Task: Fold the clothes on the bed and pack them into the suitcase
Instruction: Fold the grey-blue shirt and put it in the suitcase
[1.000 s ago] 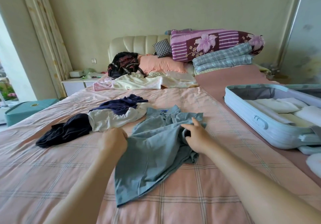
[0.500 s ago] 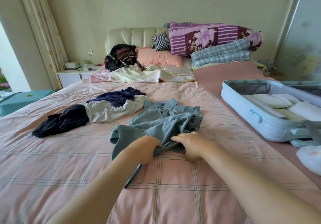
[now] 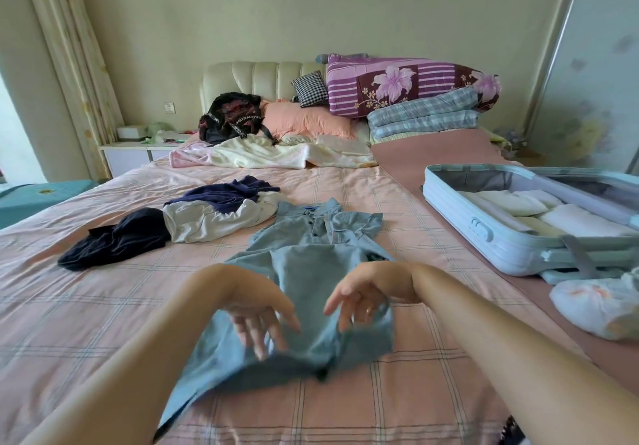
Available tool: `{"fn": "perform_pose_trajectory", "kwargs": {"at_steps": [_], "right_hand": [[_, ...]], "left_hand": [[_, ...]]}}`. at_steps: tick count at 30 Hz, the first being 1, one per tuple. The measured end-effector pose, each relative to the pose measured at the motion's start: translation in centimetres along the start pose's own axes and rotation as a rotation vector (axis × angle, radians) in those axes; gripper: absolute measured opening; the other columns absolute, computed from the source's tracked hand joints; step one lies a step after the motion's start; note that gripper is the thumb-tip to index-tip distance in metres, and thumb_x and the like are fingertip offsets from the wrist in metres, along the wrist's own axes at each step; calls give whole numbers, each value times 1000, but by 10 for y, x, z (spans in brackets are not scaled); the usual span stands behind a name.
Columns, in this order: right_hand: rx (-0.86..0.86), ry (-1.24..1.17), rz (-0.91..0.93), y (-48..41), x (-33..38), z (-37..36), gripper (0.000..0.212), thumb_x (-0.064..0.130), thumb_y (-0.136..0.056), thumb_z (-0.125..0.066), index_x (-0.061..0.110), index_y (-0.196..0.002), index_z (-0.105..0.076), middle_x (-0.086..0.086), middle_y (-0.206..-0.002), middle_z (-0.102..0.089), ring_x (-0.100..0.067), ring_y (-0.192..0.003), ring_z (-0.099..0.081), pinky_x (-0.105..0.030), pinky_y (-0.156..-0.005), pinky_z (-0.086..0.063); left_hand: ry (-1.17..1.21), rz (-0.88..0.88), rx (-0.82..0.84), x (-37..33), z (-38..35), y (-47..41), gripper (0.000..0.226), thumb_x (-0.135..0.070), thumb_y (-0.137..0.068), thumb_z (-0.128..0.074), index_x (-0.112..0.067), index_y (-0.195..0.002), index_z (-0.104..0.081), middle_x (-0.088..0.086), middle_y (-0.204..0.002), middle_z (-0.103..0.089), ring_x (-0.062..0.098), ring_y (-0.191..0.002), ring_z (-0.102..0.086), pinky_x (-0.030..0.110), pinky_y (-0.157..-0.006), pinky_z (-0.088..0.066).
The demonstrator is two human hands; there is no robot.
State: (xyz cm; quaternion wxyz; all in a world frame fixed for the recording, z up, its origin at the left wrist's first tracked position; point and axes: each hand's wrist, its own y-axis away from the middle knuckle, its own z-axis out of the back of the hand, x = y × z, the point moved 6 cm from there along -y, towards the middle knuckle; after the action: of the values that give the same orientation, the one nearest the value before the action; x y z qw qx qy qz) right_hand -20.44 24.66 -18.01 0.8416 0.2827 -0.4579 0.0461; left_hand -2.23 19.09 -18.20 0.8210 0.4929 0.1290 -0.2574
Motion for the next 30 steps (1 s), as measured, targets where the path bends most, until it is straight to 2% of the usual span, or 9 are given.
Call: {"fn": "perform_pose_trajectory", "kwargs": {"at_steps": [2,4,7,10,14,18,22,26,30], "right_hand": [[-201,-75,31,2,-1,15,30,20,-101,-43,14,-103,-72,-8,-95,-75,-25,-78,-69,-25,-64,-49],[-589,-3,48,9,-8,43,25,11,-98,-48,18,-89,-71,-5,-89,-74,-27,-78,-69,-20,-59,-48],[-965,308,-118,21,-37,82,25,16,-90,-52,27,-102,-71,1,-111,-68,-21,-101,-64,-29,-83,-51],[-973,469,-284,20,-62,95,45,25,-92,-51,28,-136,-54,-4,-137,-50,-27,-124,-50,-39,-102,-44],[-967,390,-274,6,-76,104,52,30,-93,-52,24,-144,-49,-6,-139,-58,-29,-127,-53,-37,-102,-45],[-1168,361,-211,18,-76,123,30,20,-99,-46,17,-119,-68,-8,-119,-69,-28,-107,-63,-32,-81,-48],[-1402,422,-413,61,-85,146,25,14,-99,-40,11,-110,-62,-12,-109,-67,-33,-100,-62,-33,-73,-42],[-1185,563,-505,72,-101,139,30,9,-91,-51,13,-121,-54,-10,-120,-58,-31,-108,-59,-33,-76,-41],[-975,616,-169,60,-92,117,31,4,-84,-55,24,-108,-56,1,-114,-47,-22,-99,-53,-33,-77,-44]], "left_hand": [[15,-94,-95,-10,2,-10,32,-29,-98,-56,-18,-126,-63,-3,-98,-75,20,-86,-73,24,-65,-51],[-32,-259,-315,-26,12,-18,21,-23,-95,-59,-22,-114,-67,-7,-93,-76,16,-87,-74,21,-65,-50],[-121,-358,-617,-49,26,-30,15,-23,-93,-61,-31,-103,-69,-14,-87,-71,14,-87,-70,21,-75,-51],[-250,-325,-815,-81,26,-41,18,-37,-93,-59,-29,-106,-70,-12,-95,-65,11,-93,-63,26,-83,-50],[-228,-246,-743,-121,10,-71,56,-67,-85,-56,-13,-96,-66,1,-87,-67,14,-76,-62,31,-68,-50],[-336,-207,-630,-138,-1,-96,54,-37,-76,-78,-13,-117,-52,4,-104,-66,22,-87,-65,36,-74,-57],[-144,-331,-688,-145,28,-95,22,-23,-82,-73,-19,-103,-68,2,-102,-70,19,-86,-68,33,-75,-58],[-148,-338,-774,-137,38,-93,16,-26,-89,-67,-22,-104,-66,-1,-103,-67,15,-85,-63,29,-73,-55],[-536,-231,-887,-129,19,-95,28,-22,-87,-66,-26,-112,-54,-5,-113,-53,18,-95,-55,32,-77,-49]]}}
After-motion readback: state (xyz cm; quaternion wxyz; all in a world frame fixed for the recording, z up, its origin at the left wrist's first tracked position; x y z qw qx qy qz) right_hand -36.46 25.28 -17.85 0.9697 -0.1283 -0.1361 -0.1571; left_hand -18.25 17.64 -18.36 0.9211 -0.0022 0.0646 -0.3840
